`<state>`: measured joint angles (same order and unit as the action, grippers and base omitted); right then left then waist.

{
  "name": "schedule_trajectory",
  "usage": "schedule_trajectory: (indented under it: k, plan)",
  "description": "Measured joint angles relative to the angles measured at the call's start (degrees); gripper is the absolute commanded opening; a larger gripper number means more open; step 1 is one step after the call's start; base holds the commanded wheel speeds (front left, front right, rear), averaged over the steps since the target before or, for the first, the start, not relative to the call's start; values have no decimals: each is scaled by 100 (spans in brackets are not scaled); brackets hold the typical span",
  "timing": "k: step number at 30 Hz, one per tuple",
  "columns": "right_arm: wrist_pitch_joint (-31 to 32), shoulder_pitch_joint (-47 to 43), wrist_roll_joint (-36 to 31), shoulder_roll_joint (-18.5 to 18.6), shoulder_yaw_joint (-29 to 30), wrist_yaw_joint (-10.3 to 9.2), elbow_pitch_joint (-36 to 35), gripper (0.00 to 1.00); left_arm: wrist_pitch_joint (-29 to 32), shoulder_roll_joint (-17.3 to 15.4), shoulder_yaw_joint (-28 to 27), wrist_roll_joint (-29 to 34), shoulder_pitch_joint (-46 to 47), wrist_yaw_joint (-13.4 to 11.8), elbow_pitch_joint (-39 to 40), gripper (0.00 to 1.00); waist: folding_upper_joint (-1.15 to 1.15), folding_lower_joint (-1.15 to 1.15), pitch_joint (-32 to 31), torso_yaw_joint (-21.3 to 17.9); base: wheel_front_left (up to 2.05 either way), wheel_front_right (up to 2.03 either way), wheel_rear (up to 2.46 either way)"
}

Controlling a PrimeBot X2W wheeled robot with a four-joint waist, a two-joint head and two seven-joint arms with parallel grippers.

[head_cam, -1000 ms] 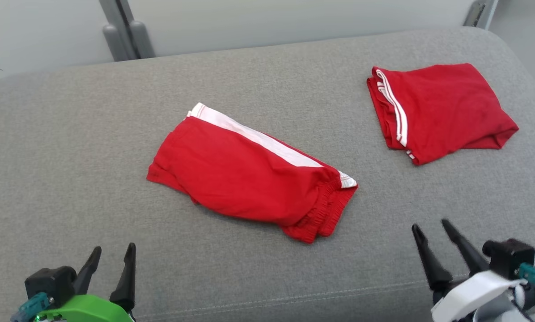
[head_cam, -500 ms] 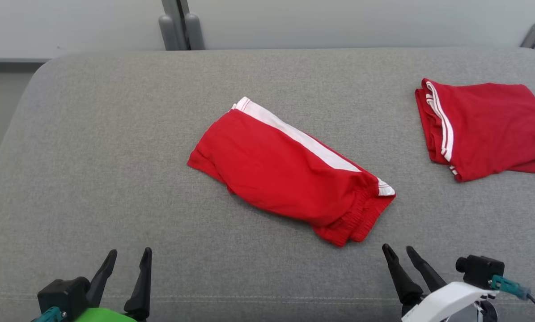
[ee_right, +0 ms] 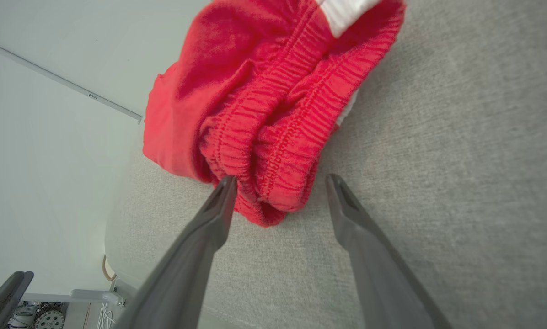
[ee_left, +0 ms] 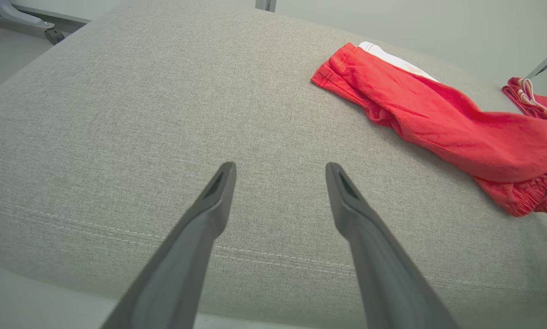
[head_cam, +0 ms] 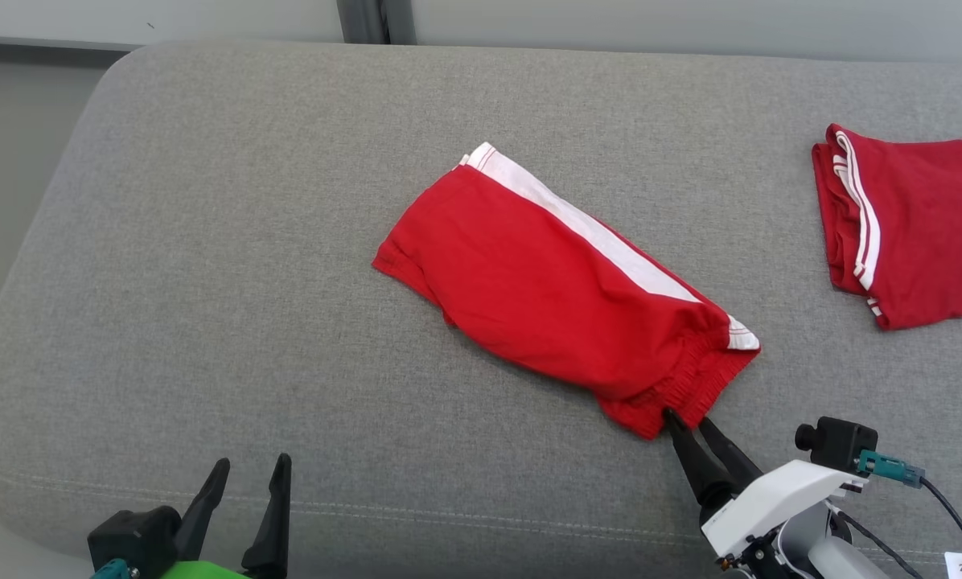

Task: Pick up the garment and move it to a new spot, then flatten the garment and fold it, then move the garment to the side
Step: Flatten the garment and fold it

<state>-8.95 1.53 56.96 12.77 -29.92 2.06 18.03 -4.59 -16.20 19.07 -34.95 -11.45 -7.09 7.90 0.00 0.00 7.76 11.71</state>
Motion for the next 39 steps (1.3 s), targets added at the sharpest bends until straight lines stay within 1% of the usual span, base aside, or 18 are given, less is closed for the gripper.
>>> schedule_trajectory:
  k: [4,9,13,19,22,29,35,36,37,38,39]
  plan:
    - [31,65,140,-76,31,94,182,100,0,43,-1,0,-62,0,-16,100,0,0,-4,8,0,0,0]
    - [52,191,336,-214,148,159,376,100,1,67,9,1,-78,0,-19,100,0,0,19,-17,0,0,0]
    - [68,257,748,-453,326,230,539,100,27,78,19,3,-76,0,-18,100,0,0,36,-31,0,0,0]
    - [171,402,1117,-717,405,347,717,100,51,80,36,44,-63,0,-16,100,0,0,64,-35,0,0,0]
    - [179,464,1345,-826,483,370,784,100,58,83,55,55,-63,0,-16,100,0,0,72,-32,0,0,0]
    - [304,621,1786,-861,593,447,903,100,100,94,83,87,-63,0,-18,100,0,0,71,-24,0,0,0]
    - [318,665,2187,-918,743,449,935,100,102,107,92,91,-63,0,-16,100,0,0,92,-23,0,0,0]
    - [349,688,2241,-918,744,449,947,97,108,110,97,93,-63,0,-16,100,0,0,99,-25,0,0,0]
    - [353,724,2271,-922,742,449,968,53,110,111,104,94,-63,0,-16,100,0,0,107,-27,0,0,0]
    - [355,762,2288,-922,737,449,988,34,127,115,113,94,-63,0,-15,100,0,0,114,-29,0,0,0]
    - [361,796,2292,-921,724,449,1010,8,152,121,121,94,-63,0,-15,100,0,0,122,-30,0,0,0]
